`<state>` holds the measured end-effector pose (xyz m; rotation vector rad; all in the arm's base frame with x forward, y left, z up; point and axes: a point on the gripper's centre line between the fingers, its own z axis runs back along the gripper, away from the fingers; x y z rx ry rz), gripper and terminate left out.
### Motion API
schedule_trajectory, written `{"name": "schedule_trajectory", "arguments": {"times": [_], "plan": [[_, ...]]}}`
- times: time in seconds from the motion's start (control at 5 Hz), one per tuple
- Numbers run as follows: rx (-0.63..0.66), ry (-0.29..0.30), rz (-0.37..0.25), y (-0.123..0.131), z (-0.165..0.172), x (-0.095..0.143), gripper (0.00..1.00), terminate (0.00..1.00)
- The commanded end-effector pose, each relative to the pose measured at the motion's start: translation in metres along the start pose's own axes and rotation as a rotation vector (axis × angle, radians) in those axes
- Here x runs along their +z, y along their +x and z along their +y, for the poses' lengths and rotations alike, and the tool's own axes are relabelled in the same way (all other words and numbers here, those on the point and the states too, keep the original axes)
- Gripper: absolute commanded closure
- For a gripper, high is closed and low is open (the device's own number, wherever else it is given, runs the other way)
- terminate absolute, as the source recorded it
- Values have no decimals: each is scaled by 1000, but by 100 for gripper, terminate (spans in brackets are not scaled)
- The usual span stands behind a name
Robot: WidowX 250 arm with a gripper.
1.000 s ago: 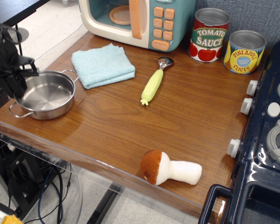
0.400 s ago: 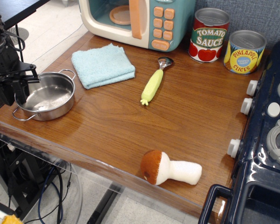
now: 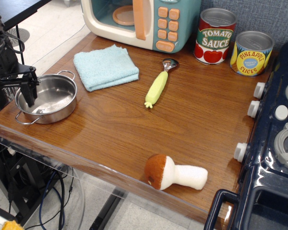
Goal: Place the pot in front of the blue cloth.
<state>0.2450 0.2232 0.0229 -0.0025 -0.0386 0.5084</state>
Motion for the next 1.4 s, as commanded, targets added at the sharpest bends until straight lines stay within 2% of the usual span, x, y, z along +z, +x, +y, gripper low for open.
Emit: {"name": "schedule_trajectory", "arguments": {"times": [0.0,0.2,0.4,1.0,1.2], "plan": [[-13,27,-138,-2,1,56,0,0],[-27,-3,-172,-3,-4,76,0,0],[-21,13,-189,-2,-9,77,0,0],[-21,13,-189,-2,-9,77,0,0],[-21,13,-189,-2,-9,77,0,100]]}}
